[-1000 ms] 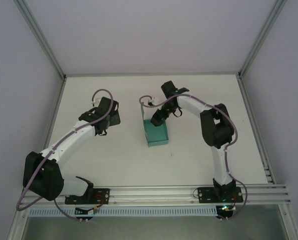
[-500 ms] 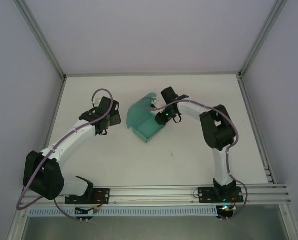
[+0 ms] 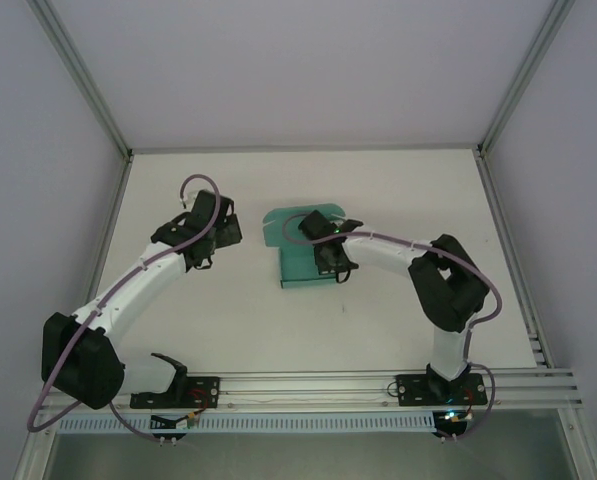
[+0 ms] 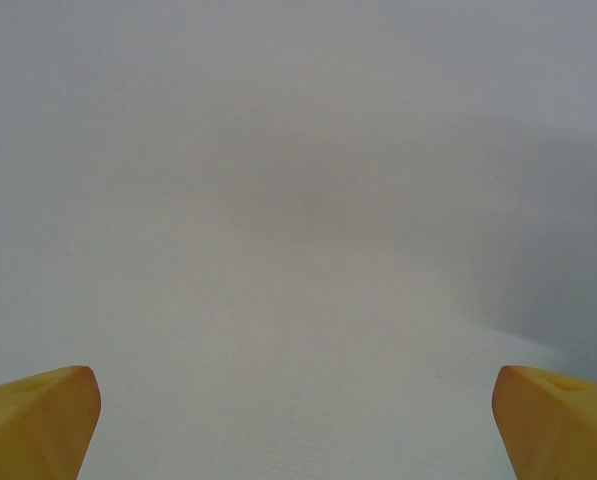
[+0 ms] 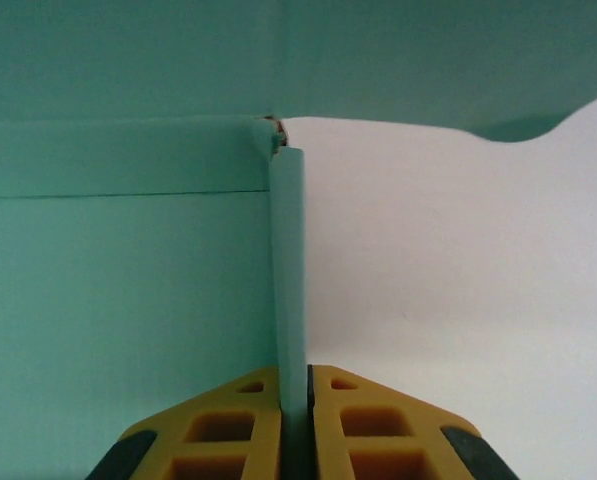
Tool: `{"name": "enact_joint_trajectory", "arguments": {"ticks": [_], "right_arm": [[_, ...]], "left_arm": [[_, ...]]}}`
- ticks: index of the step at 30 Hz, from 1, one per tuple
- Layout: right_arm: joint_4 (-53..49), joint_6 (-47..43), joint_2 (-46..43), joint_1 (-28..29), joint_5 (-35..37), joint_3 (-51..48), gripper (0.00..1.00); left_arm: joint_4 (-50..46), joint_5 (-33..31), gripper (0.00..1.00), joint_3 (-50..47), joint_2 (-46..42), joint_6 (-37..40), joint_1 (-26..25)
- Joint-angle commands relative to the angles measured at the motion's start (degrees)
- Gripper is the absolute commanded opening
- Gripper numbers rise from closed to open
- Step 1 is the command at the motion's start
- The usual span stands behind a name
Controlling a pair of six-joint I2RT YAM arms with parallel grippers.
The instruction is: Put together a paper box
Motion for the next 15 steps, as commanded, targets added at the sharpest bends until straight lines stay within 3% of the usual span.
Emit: {"name": "enact_joint_trajectory", "arguments": {"ticks": [1,3,4,6,10,13,15], "right_arm": [[-8.58,12.50,1.60,1.77,8.62,3.24,0.15],[-9.07,13.45,1.55,2.78,8.63,3.77,0.27],[-9.03,13.52,1.19,3.08,8.22,3.88,0.26],[-8.78,12.79,0.03,3.55,7.99,3.87,0.33],[-7.31,11.30,-6.49,3.54,10.68,0.43,0.82],[-4.09,4.42,-13.27,2.94,12.25,-3.30,1.00],[2.43,-5.56,-18.06,1.97,10.59,-6.67,1.00]], "left_arm": [[2.86,5.16,1.00,0.09,-2.29,3.54,-0.21],[5.26,9.19,1.00,-1.61,-3.39,6.57,-0.24],[7.30,11.51,1.00,-2.74,-4.14,8.30,-0.23],[11.73,18.12,1.00,-5.55,-5.41,13.20,-0.27],[15.49,32.04,1.00,-5.46,-2.97,23.85,-0.21],[14.69,39.11,1.00,-2.84,0.79,30.16,-0.27],[14.23,43.05,1.00,-1.45,2.99,34.51,-0.21]]}}
